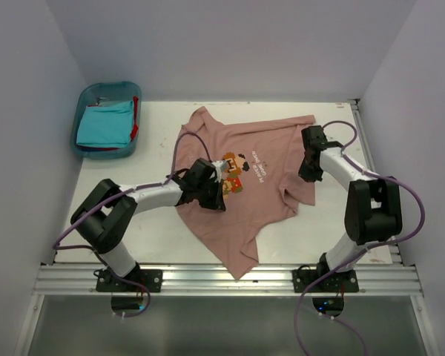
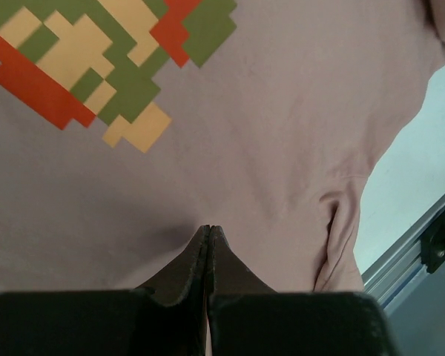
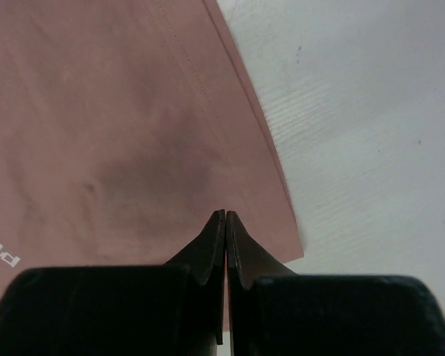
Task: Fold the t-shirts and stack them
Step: Flatten out the tshirt
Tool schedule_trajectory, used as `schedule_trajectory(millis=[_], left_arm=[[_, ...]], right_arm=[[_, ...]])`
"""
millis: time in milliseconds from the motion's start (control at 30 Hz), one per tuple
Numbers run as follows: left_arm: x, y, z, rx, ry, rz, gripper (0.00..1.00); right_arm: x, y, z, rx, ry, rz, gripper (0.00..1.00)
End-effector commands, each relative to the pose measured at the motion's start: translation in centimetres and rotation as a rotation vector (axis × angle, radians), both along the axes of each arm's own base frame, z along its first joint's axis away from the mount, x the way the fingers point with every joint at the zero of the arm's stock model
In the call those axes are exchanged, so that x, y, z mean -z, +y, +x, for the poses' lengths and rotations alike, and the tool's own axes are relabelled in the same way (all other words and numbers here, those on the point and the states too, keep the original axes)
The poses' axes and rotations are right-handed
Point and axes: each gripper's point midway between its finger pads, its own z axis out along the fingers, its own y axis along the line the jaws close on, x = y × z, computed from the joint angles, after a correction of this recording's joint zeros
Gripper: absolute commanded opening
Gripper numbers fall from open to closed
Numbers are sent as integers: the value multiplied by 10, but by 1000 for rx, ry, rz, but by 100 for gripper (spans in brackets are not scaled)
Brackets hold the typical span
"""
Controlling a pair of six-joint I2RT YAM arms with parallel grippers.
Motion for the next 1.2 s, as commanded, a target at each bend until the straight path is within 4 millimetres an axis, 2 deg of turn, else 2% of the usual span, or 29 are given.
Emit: schedule_trajectory(millis=[0,67,333,500,633,700,867,1033,1167], left_arm=[[10,4,-11,-16,34,58,0],[24,8,-17,-10,66,112,0],[54,35,-33,-48,126,248,0],[67,52,-50,-66,174,294,0],[62,64,-59,-79,185,320,0],[59,71,-63,-87,187,341,0],[41,86,-64,-104,147,377,0],[25,99,-61,-140,112,381,0],[25,112,-60,-164,110,395,0]], right_arm=[[12,4,-9,-11,51,7,0],[19,1,-12,-9,78,-11,0],[42,-4,-22,4,161,-46,0],[55,-21,-44,68,241,-131,0],[55,-50,-75,150,344,-301,0],[55,-55,-82,176,372,-324,0],[49,-67,-89,213,405,-403,0],[50,-70,-89,242,424,-416,1],[57,-70,-90,250,456,-407,1]])
